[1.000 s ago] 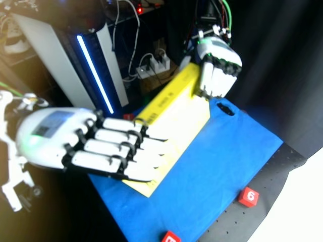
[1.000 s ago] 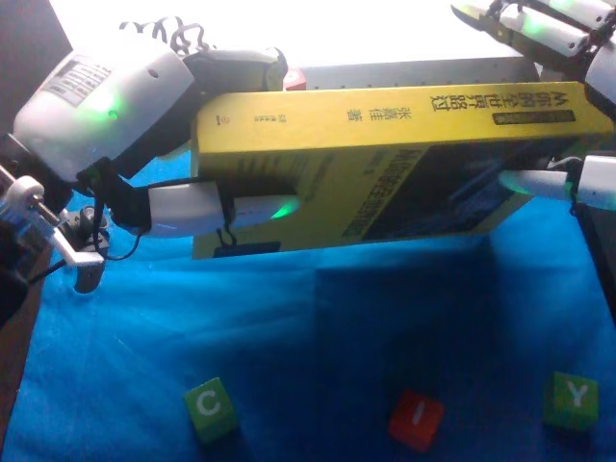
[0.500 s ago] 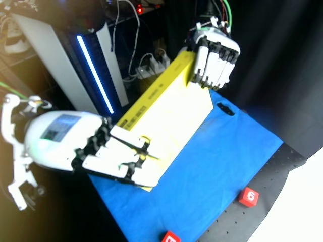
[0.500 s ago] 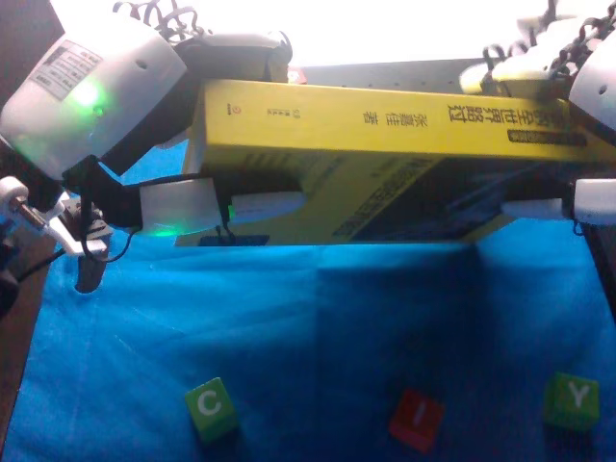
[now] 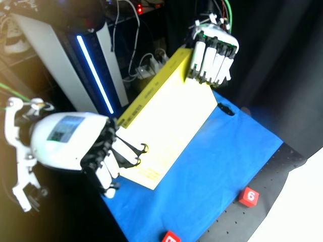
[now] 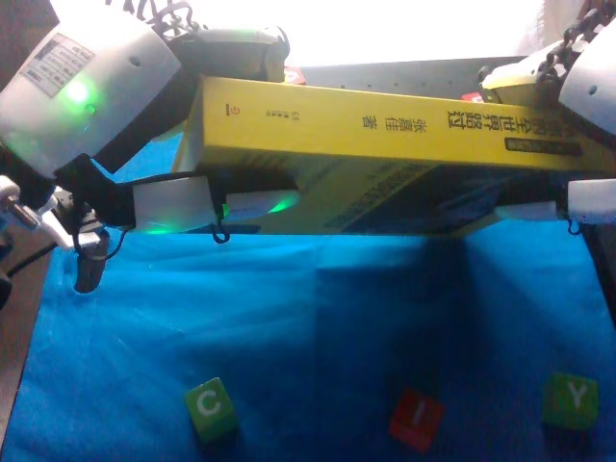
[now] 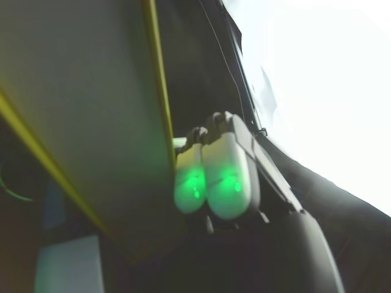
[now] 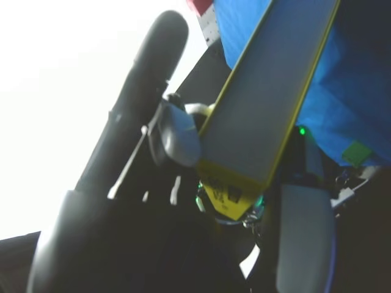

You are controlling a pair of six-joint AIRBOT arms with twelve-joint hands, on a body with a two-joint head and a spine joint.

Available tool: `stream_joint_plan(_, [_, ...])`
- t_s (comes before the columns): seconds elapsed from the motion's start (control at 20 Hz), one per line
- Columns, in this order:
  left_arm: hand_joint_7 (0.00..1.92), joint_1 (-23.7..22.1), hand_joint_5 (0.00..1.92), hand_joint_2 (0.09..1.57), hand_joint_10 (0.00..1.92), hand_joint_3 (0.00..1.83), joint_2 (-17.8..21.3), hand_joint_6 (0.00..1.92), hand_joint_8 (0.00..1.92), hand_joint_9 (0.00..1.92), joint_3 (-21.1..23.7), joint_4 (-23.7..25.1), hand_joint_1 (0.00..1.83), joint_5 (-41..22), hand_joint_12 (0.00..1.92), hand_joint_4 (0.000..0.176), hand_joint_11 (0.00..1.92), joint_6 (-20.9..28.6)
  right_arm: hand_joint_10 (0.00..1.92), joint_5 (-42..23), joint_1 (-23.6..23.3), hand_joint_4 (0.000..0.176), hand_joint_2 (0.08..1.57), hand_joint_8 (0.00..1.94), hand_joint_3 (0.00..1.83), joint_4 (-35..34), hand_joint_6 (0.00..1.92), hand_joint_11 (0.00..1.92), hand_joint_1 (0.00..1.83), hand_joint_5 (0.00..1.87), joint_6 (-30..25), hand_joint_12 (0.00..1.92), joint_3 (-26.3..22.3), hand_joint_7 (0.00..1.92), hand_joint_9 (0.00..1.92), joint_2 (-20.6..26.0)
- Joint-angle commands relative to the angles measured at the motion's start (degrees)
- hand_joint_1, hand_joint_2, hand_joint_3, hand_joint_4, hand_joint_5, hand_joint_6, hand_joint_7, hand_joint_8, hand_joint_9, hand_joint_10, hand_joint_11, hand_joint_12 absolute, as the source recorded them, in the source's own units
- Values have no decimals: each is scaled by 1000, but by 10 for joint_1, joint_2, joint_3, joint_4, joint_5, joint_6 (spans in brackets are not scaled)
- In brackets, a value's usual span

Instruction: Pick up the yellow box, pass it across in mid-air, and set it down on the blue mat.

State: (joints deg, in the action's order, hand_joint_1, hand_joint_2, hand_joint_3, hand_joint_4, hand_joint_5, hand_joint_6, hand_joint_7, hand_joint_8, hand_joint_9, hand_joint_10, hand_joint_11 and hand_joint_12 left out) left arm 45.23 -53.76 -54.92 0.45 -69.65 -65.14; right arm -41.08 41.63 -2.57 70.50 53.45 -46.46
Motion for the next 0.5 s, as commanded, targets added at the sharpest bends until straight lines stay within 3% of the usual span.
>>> stream_joint_plan(0.0, [1319, -2, 1198, 1172, 1921, 0, 7, 1921, 1921, 1518, 2, -21, 1272, -102, 1921, 0, 1613, 19, 1921, -27, -10, 0, 1197, 1941, 20, -24, 1921, 1575, 1522, 1182, 23, 1921, 13, 1379, 1495, 3])
stream_joint_plan(0.1, [1318, 4, 1222, 1169, 1921, 0, 11, 1921, 1921, 1517, 3, -26, 1281, -102, 1921, 0, 1612, 19, 1921, -27, -27, 0, 1206, 1941, 22, -24, 1921, 1599, 1512, 1204, 30, 1921, 14, 1408, 1522, 3])
stream_joint_plan(0.15, [1327, 7, 1110, 1198, 1921, 6, 12, 1921, 1921, 1526, 4, -30, 1198, -101, 1921, 0, 1620, 18, 1921, -27, -32, 0, 1215, 1941, 26, -23, 1921, 1607, 1484, 1196, 31, 1921, 14, 1415, 1535, 3])
stream_joint_plan(0.2, [1319, 9, 1198, 1172, 1921, 0, 13, 1921, 1921, 1518, 5, -34, 1272, -100, 1921, 0, 1613, 15, 1921, -27, -36, 0, 1221, 1941, 29, -20, 1921, 1620, 1455, 1193, 31, 1921, 14, 1423, 1546, 3])
stream_joint_plan(0.25, [286, 11, 254, 1101, 765, 0, 15, 686, 646, 303, 5, -38, 652, -98, 1323, 52, 322, 13, 1921, -27, -39, 0, 1207, 1941, 22, -17, 1921, 1602, 1474, 1169, 31, 1921, 15, 1415, 1537, 4])
stream_joint_plan(0.3, [56, 14, 50, 1095, 231, 0, 16, 183, 170, 60, 5, -44, 433, -96, 971, 112, 64, 12, 1921, -27, -42, 0, 1204, 1941, 21, -16, 1921, 1604, 1468, 1157, 31, 1921, 15, 1407, 1532, 5])
stream_joint_plan(0.35, [10, 17, 9, 1076, 45, 0, 18, 36, 33, 11, 5, -49, 386, -94, 744, 114, 12, 12, 1921, -27, -46, 0, 1209, 1941, 24, -14, 1921, 1620, 1458, 1145, 31, 1921, 15, 1405, 1540, 5])
stream_joint_plan(0.4, [1, 19, 1, 1062, 8, 0, 20, 6, 6, 1, 6, -56, 434, -94, 148, 93, 2, 12, 1921, -27, -50, 0, 1211, 1941, 24, -11, 1921, 1617, 1444, 1144, 31, 1921, 14, 1402, 1537, 5])
stream_joint_plan(0.45, [0, 20, 0, 1042, 1, 0, 21, 0, 0, 0, 6, -58, 477, -92, 29, 121, 0, 12, 1921, -27, -52, 0, 1212, 1941, 25, -10, 1921, 1616, 1429, 1148, 31, 1921, 14, 1406, 1536, 5])
